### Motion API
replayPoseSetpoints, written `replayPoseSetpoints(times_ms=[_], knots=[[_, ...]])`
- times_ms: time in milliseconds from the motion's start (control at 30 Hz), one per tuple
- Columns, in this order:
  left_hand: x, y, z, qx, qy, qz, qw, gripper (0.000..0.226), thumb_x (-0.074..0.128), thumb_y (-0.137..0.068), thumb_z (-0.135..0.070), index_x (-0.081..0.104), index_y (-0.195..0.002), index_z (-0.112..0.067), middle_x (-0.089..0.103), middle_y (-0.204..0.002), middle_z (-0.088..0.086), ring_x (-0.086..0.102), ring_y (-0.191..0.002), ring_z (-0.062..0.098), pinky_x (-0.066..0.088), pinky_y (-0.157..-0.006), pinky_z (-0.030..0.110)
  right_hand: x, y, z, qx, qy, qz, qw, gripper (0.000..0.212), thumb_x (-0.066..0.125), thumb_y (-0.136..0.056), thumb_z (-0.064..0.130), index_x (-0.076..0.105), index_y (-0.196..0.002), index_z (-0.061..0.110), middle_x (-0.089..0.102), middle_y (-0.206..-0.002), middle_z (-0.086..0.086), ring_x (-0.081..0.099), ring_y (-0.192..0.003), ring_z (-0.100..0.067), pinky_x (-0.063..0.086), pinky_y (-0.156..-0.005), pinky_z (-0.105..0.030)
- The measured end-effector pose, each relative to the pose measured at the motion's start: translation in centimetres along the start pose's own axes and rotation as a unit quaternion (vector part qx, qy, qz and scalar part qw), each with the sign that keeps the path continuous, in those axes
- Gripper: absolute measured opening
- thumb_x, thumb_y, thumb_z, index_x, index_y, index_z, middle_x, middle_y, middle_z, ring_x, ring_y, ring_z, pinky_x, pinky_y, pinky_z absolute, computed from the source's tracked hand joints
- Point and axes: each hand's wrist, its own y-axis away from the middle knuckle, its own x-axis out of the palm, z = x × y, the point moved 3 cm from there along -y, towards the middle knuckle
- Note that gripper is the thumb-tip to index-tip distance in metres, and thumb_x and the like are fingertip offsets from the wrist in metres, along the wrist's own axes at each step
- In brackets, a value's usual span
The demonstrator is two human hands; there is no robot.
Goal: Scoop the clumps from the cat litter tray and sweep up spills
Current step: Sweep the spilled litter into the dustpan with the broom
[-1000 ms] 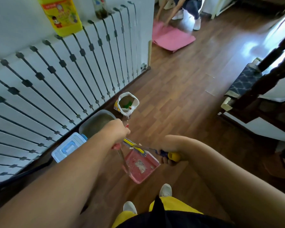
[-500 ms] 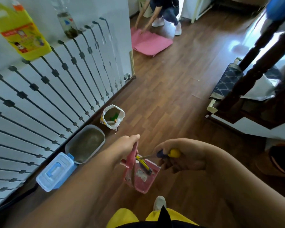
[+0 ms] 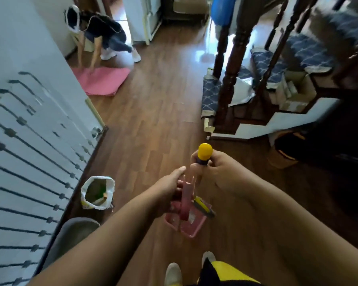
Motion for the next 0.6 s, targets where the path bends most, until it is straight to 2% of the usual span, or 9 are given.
replayPoseSetpoints(times_ms=[67,133,233,300,367,433,500,567,600], knots=[[2.3,-0.4,-1.2,0.003,-0.042,0.036,0.998,0.077,0.036,-0.092,-0.073,0.065,-0.12,-0.007,0.073,-0.108,0.017,0.069,-0.102,0.03,0.056,-0.081,0.041,-1.7,1.0,-0.3,0.001,0.006,-0.051,0.999,0.009,0.063,-0.096,0.011,0.062,-0.102,0.005,0.062,-0.084,-0.006,0.058,-0.078,-0.017,0.05,-0.076,-0.034],[4.9,-1.1,-2.3,0.005,-0.083,0.062,0.995,0.08,0.035,-0.091,-0.076,0.066,-0.119,-0.008,0.074,-0.107,0.016,0.07,-0.1,0.03,0.055,-0.078,0.039,-3.7,2.3,-0.7,-0.003,-0.002,-0.089,0.996,0.007,0.063,-0.096,0.012,0.063,-0.102,0.008,0.061,-0.083,-0.006,0.058,-0.076,-0.017,0.05,-0.073,-0.033],[9.3,-1.9,-4.0,0.016,-0.133,0.089,0.987,0.082,0.033,-0.09,-0.079,0.068,-0.115,-0.009,0.073,-0.108,0.016,0.071,-0.099,0.03,0.056,-0.074,0.037,-7.1,4.5,-1.8,0.007,-0.016,-0.129,0.991,0.007,0.063,-0.097,0.02,0.064,-0.104,0.019,0.067,-0.09,0.002,0.065,-0.078,-0.008,0.051,-0.066,-0.02],[12.5,-2.7,-4.9,0.025,-0.165,0.106,0.98,0.08,0.032,-0.091,-0.078,0.068,-0.116,-0.011,0.073,-0.111,0.017,0.069,-0.102,0.032,0.056,-0.08,0.038,-9.9,6.0,-2.8,0.008,-0.053,-0.153,0.987,0.009,0.062,-0.098,0.021,0.064,-0.107,0.02,0.067,-0.092,0.003,0.067,-0.077,-0.001,0.051,-0.063,-0.015],[14.9,-3.4,-5.6,0.025,-0.183,0.113,0.976,0.076,0.032,-0.092,-0.077,0.067,-0.118,-0.014,0.074,-0.11,0.014,0.069,-0.103,0.031,0.053,-0.093,0.046,-12.2,7.4,-3.7,0.004,-0.077,-0.166,0.983,0.012,0.062,-0.098,0.022,0.064,-0.108,0.017,0.069,-0.094,-0.001,0.071,-0.082,-0.006,0.056,-0.07,-0.021],[18.4,-4.4,-6.5,0.027,-0.184,0.106,0.977,0.075,0.036,-0.091,-0.077,0.067,-0.12,-0.016,0.075,-0.108,0.012,0.07,-0.102,0.03,0.052,-0.097,0.049,-15.1,8.8,-4.7,-0.008,-0.078,-0.175,0.981,0.012,0.063,-0.097,0.024,0.065,-0.108,0.019,0.071,-0.095,-0.002,0.072,-0.087,-0.011,0.057,-0.074,-0.024],[21.2,-5.4,-7.1,0.028,-0.178,0.115,0.977,0.068,0.038,-0.094,-0.072,0.063,-0.124,-0.016,0.072,-0.116,0.014,0.068,-0.106,0.027,0.053,-0.094,0.042,-17.4,9.7,-5.4,-0.025,-0.087,-0.187,0.978,0.01,0.064,-0.096,0.024,0.066,-0.104,0.019,0.072,-0.09,-0.001,0.072,-0.087,-0.013,0.056,-0.073,-0.025],[25.0,-6.0,-7.6,0.034,-0.164,0.135,0.977,0.058,0.036,-0.104,-0.053,0.051,-0.139,-0.009,0.058,-0.137,0.019,0.057,-0.12,0.023,0.045,-0.097,0.034,-20.3,10.7,-6.4,-0.034,-0.096,-0.19,0.977,0.007,0.065,-0.095,0.022,0.067,-0.1,0.018,0.071,-0.087,0.0,0.071,-0.086,-0.012,0.054,-0.073,-0.023],[27.3,-6.3,-8.0,0.029,-0.155,0.146,0.977,0.056,0.036,-0.106,-0.046,0.046,-0.142,-0.004,0.054,-0.141,0.021,0.054,-0.126,0.026,0.042,-0.1,0.034,-22.1,11.2,-7.1,-0.038,-0.087,-0.191,0.977,0.007,0.067,-0.094,0.022,0.067,-0.1,0.018,0.07,-0.089,-0.001,0.07,-0.087,-0.012,0.054,-0.074,-0.023]])
